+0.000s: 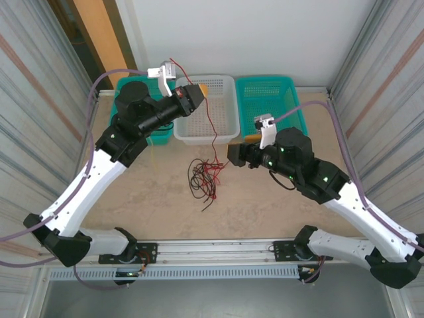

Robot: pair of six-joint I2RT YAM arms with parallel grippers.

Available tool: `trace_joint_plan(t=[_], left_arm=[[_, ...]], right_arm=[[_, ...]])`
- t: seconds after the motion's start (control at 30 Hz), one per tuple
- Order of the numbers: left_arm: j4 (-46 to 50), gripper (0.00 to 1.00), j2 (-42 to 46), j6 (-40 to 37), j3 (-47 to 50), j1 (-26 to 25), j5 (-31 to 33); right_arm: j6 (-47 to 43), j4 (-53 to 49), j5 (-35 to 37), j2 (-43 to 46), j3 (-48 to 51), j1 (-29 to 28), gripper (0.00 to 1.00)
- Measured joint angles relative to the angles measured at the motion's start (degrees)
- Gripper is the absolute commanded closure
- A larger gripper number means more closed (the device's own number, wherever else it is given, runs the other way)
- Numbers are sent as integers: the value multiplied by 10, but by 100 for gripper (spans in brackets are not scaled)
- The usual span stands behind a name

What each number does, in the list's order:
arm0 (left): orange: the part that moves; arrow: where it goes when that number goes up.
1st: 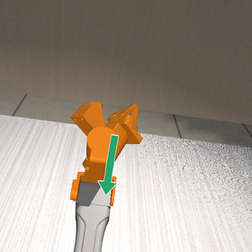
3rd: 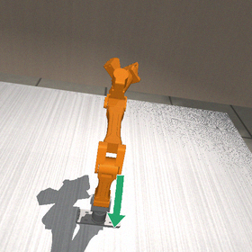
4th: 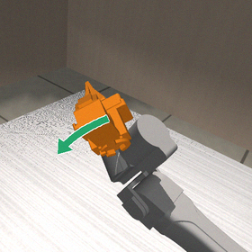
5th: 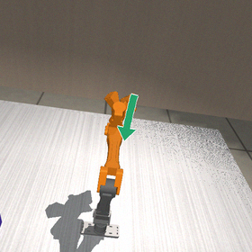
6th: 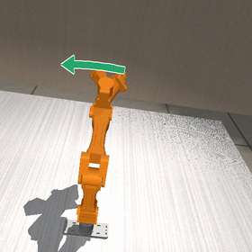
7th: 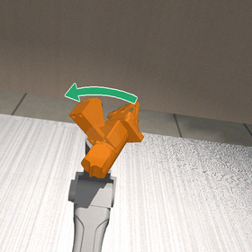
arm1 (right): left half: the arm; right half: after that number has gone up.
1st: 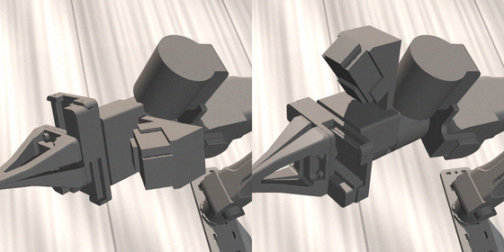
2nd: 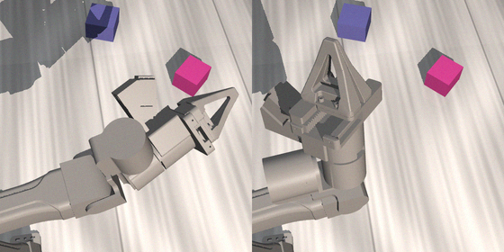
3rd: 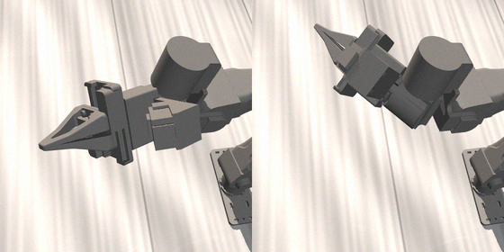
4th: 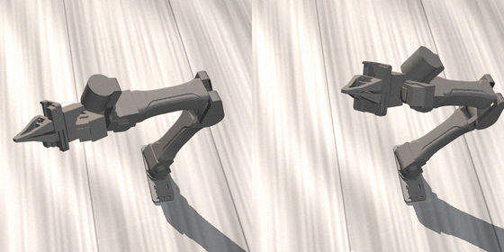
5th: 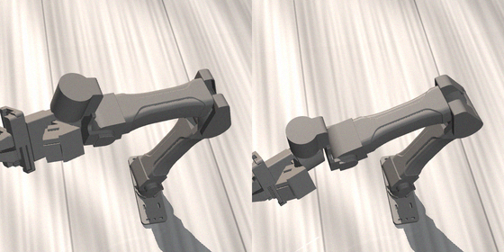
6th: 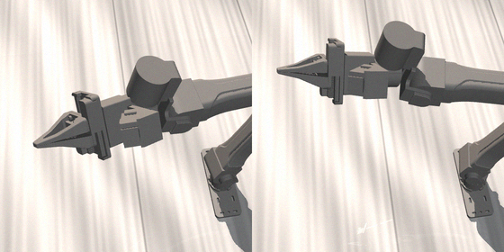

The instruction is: Untangle the cables

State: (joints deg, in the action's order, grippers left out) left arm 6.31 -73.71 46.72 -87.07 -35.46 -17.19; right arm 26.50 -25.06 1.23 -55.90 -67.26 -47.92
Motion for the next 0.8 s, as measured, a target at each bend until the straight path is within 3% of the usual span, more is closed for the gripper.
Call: trace_joint_plan(t=[0.1,0.23,0.33,0.4,0.43,0.5,0.57,0.6,0.73,0.8], left_arm=[[-2,100,0,35,-9,0,-13],[-2,100,-2,70,-19,0,-26],[-3,100,-2,96,-26,5,-36],[-9,100,-2,118,-27,16,-47],[-13,100,-2,127,-27,22,-51],[-22,100,-2,148,-27,37,-60],[-32,100,-2,173,-27,51,-73],[-37,100,-3,183,-27,57,-77],[-54,100,-3,214,-27,68,-90],[-59,100,-3,222,-27,69,-95]], right_arm=[[-2,28,-12,-27,0,1,13],[-6,53,-38,-80,-14,13,21],[-14,75,-53,-125,-26,18,40],[-15,86,-59,-148,-27,18,62],[-16,88,-60,-155,-27,18,65],[-15,96,-60,-163,-24,18,59],[-14,110,-58,-163,-17,20,37],[-13,118,-59,-163,-15,21,33],[-13,145,-70,-176,-15,29,30],[-13,153,-76,-193,-20,29,36]])
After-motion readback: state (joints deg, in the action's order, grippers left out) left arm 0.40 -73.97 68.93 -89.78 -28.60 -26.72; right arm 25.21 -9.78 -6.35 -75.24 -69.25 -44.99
